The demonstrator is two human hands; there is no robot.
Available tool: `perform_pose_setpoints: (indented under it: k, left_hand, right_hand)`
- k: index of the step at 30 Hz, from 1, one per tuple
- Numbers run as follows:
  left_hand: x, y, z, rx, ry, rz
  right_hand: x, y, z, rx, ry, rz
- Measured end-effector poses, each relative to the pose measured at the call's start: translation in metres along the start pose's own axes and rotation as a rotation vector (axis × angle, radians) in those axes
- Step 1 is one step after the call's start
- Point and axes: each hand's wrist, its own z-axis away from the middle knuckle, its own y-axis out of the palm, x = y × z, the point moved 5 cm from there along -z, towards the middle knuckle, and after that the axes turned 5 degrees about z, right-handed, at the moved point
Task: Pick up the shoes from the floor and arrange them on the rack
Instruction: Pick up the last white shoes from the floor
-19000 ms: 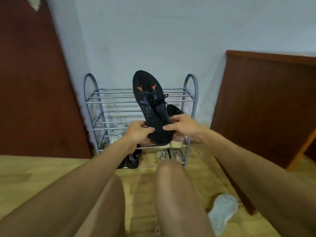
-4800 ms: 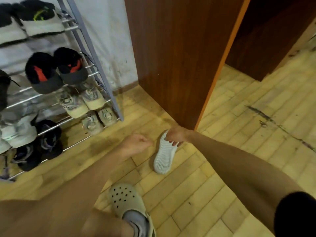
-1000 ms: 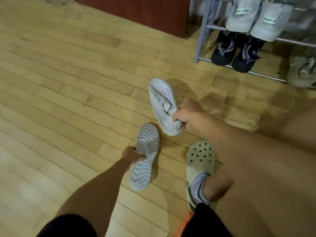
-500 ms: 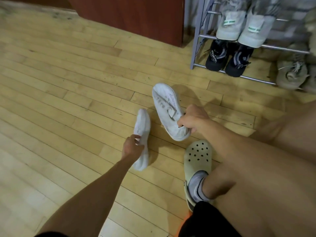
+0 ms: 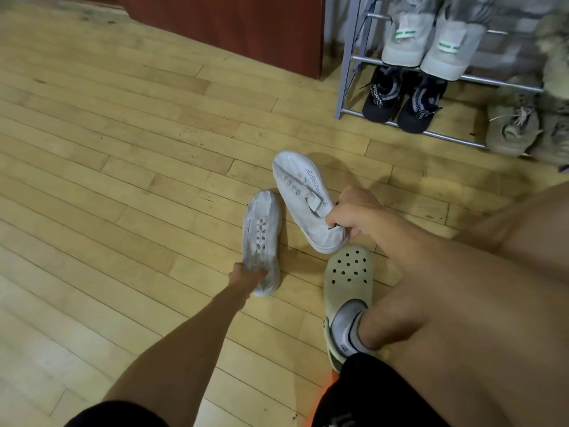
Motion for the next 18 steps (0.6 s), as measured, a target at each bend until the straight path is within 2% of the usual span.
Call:
perform_pose_setpoints:
  k: [3, 6, 12, 18]
  left_hand:
    - [-0.003, 0.002, -0.006, -0.05, -0.037, -0.037]
    - [-0.006, 0.003, -0.012, -0.008, -0.073, -0.048]
    - [-0.004, 0.01, -0.007, 0.149, -0.141, 0.124]
    - [-0.016, 0.003, 0.021, 0.211, -0.068, 0.251]
  right_hand:
    - [-0.002, 0.0, -0.002, 0.007, 0.012, -0.021]
    - [-0.004, -0.001, -0.004, 0.016, 0.027, -0.024]
    - [-0.005, 0.002, -0.004, 0.028, 0.037, -0.017]
    - [0.001, 0.005, 0.007, 0.033, 0.028, -0.102]
